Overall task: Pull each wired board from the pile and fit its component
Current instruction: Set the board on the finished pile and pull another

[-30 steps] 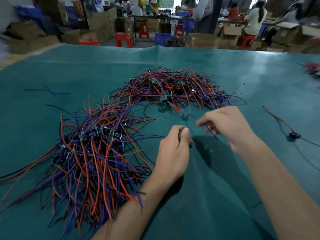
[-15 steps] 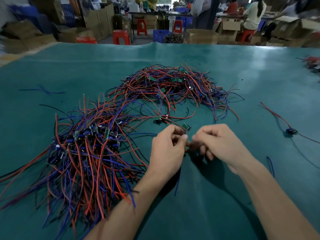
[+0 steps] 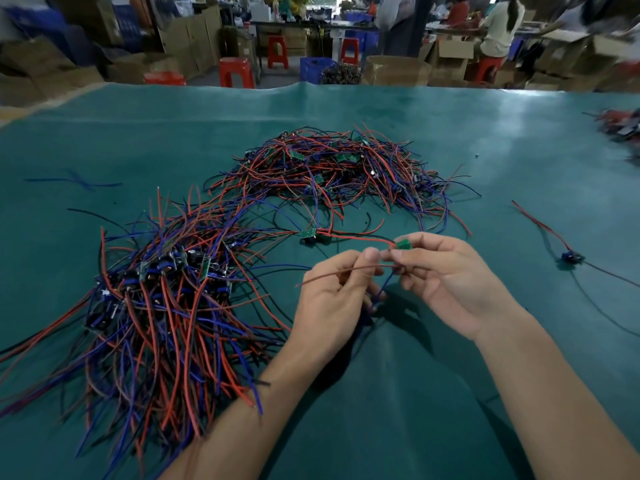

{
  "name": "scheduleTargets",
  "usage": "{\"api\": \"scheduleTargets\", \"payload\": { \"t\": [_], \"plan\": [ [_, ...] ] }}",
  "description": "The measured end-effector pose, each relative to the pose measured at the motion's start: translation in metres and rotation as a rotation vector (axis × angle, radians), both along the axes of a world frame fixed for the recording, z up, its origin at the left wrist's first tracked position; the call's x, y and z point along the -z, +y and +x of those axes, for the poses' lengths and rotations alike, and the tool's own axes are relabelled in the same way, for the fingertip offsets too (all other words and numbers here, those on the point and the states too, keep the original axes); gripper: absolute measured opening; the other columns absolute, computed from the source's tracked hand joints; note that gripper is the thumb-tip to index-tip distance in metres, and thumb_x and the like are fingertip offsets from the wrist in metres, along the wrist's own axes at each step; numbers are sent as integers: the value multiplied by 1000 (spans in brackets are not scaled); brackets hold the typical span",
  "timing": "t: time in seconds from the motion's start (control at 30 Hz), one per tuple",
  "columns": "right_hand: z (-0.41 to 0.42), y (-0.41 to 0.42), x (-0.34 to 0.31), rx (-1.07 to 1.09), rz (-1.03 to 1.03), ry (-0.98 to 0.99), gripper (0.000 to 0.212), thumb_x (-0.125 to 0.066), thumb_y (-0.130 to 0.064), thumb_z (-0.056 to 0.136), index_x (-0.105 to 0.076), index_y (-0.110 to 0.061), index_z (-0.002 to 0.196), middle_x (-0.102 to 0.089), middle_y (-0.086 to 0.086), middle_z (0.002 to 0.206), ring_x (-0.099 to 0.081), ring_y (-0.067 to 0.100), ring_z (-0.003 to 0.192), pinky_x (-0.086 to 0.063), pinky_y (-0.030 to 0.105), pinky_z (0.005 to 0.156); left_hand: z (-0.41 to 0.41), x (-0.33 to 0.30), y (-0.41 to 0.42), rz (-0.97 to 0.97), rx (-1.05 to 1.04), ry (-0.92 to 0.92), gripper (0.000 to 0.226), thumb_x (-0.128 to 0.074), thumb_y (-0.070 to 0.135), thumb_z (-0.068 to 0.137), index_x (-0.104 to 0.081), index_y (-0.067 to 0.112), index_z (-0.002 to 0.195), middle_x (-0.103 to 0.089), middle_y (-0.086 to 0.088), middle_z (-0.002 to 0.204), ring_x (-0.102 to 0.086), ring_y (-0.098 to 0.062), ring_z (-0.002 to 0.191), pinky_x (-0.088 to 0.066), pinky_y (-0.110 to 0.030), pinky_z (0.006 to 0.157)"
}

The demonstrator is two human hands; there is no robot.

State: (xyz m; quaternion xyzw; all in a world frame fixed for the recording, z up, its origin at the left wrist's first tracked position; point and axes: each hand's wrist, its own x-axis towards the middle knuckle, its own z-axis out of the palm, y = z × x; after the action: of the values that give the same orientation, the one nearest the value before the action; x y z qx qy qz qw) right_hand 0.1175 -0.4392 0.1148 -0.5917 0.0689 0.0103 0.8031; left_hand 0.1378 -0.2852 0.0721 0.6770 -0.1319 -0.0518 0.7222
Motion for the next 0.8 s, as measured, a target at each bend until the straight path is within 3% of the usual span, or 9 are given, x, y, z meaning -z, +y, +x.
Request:
{"api": "scheduleTargets", "payload": {
  "t": [0.1, 0.2, 0.3, 0.4, 0.5, 0.6, 0.7, 0.8],
  "plan": [
    [-1, 0, 2, -71, -104, 30, 24, -74, -1, 67, -70, -9, 89, -69, 9, 79, -58, 13, 60, -42, 20, 47, -1, -1, 3, 81, 54, -83, 51, -65, 62, 84, -70, 12, 86, -70, -6, 66, -59, -13, 50, -45, -24, 49],
    [0, 3, 5, -22, -121, 26, 24, -69, 11, 77, -72, -11, 88, -70, 12, 84, -60, 11, 60, -46, 18, 48, -2, 0, 5, 158, 93, -94, 45, -80, 55, 71, -69, 18, 94, -74, -7, 72, -61, -16, 57, -51, -33, 57],
    [0, 3, 2, -45, -97, -7, 16, -75, -13, 71, -74, -17, 87, -74, 12, 93, -60, 12, 64, -46, 21, 52, 0, 3, 4, 161, 71, -110, 23, -81, 29, 82, -71, 18, 99, -74, -5, 68, -61, -15, 57, -51, -31, 62],
    [0, 2, -1, -60, 14, 35, 18, -68, -33, 77, -78, -19, 81, -75, 10, 96, -63, 13, 70, -44, 23, 53, 0, 3, 3, 119, 82, -102, 8, -72, 11, 93, -72, 18, 95, -73, -4, 67, -65, -19, 58, -59, -37, 63],
    [0, -1, -1, 14, 195, 51, 17, -67, -25, 79, -81, -15, 77, -76, 8, 94, -65, 10, 69, -45, 21, 50, -1, 2, 3, 109, 94, -91, 15, -67, 7, 95, -72, 18, 86, -69, -2, 63, -62, -18, 52, -55, -28, 53],
    [1, 2, 0, 51, 240, -13, 14, -70, -16, 76, -82, -16, 82, -76, 6, 94, -63, 9, 66, -46, 20, 51, -2, 1, 3, 74, 109, -63, 15, -65, 7, 96, -71, 17, 87, -68, -2, 62, -59, -17, 50, -52, -25, 49],
    [3, 6, 3, 108, 206, -23, 14, -74, -15, 72, -77, -22, 84, -76, 4, 93, -58, 8, 62, -46, 18, 51, -2, 1, 2, 86, 99, -90, 13, -65, 7, 96, -71, 15, 87, -70, -3, 65, -62, -17, 53, -53, -27, 55],
    [4, 14, 7, 207, 145, -45, 32, -84, -17, 61, -60, -19, 81, -68, 9, 83, -52, 9, 52, -45, 20, 47, -2, 1, 2, 93, 92, -123, 4, -69, 17, 92, -71, 20, 91, -74, -10, 75, -67, -18, 61, -58, -39, 67]
  ]
}}
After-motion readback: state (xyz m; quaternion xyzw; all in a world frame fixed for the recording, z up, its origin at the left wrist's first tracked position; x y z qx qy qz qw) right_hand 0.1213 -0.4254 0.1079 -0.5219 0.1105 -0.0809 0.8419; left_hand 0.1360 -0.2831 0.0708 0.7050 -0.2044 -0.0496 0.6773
